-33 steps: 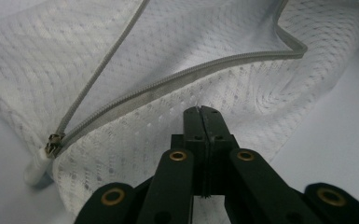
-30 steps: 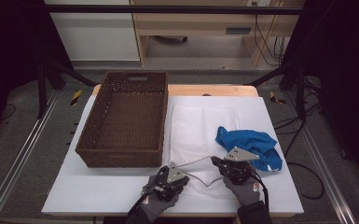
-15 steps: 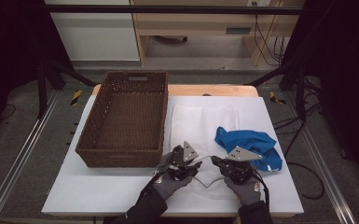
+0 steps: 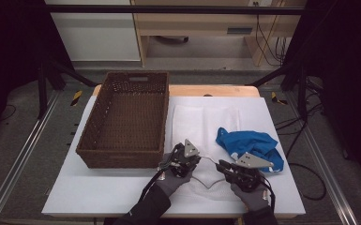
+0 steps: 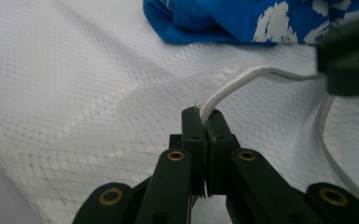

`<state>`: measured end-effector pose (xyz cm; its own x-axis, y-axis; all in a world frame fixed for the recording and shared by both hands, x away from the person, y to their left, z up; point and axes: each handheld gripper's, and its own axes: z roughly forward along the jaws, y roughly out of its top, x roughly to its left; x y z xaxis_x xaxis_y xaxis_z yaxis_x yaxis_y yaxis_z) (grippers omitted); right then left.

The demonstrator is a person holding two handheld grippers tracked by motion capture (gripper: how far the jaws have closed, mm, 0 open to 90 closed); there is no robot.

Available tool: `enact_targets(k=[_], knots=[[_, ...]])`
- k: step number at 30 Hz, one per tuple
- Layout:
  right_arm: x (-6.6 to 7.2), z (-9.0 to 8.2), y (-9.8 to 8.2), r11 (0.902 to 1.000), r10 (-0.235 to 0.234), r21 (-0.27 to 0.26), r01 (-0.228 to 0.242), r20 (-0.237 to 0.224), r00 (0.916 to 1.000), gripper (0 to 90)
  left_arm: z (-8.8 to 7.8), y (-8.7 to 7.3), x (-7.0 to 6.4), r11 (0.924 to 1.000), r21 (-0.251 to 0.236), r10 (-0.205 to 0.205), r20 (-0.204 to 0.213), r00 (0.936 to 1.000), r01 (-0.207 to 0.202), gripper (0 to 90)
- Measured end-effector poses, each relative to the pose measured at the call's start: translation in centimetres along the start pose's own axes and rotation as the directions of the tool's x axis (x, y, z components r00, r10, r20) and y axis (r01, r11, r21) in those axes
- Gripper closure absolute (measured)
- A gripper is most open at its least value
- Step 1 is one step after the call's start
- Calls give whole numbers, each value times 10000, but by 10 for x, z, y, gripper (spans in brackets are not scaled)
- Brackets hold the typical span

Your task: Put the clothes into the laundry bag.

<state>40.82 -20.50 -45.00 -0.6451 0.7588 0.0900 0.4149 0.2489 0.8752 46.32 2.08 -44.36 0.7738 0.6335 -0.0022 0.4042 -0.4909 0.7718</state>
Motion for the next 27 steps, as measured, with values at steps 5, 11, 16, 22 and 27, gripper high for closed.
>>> enact_targets(k=[5, 11, 16, 22, 27], knots=[[10, -2, -24, 9955, 109, 947, -74, -365, 9993, 874, -4, 7, 0, 9990, -348, -261, 196, 9995, 268, 887], [9, 9, -39, 9851, 167, 1714, -108, -334, 9993, 899, -21, 15, 1, 9938, -1042, -354, 290, 9990, 382, 887], [10, 10, -42, 9842, 161, 1769, -110, -278, 9995, 897, -29, 17, -3, 9868, -1550, -417, 391, 9984, 473, 887], [9, 10, -41, 9853, 255, 1699, -189, -363, 9990, 870, -27, 19, -4, 9856, -1629, -411, 338, 9986, 461, 886], [6, -6, -24, 9981, 173, 590, -150, -398, 9991, 806, -23, 15, -2, 9870, -1523, -471, 348, 9983, 519, 886]])
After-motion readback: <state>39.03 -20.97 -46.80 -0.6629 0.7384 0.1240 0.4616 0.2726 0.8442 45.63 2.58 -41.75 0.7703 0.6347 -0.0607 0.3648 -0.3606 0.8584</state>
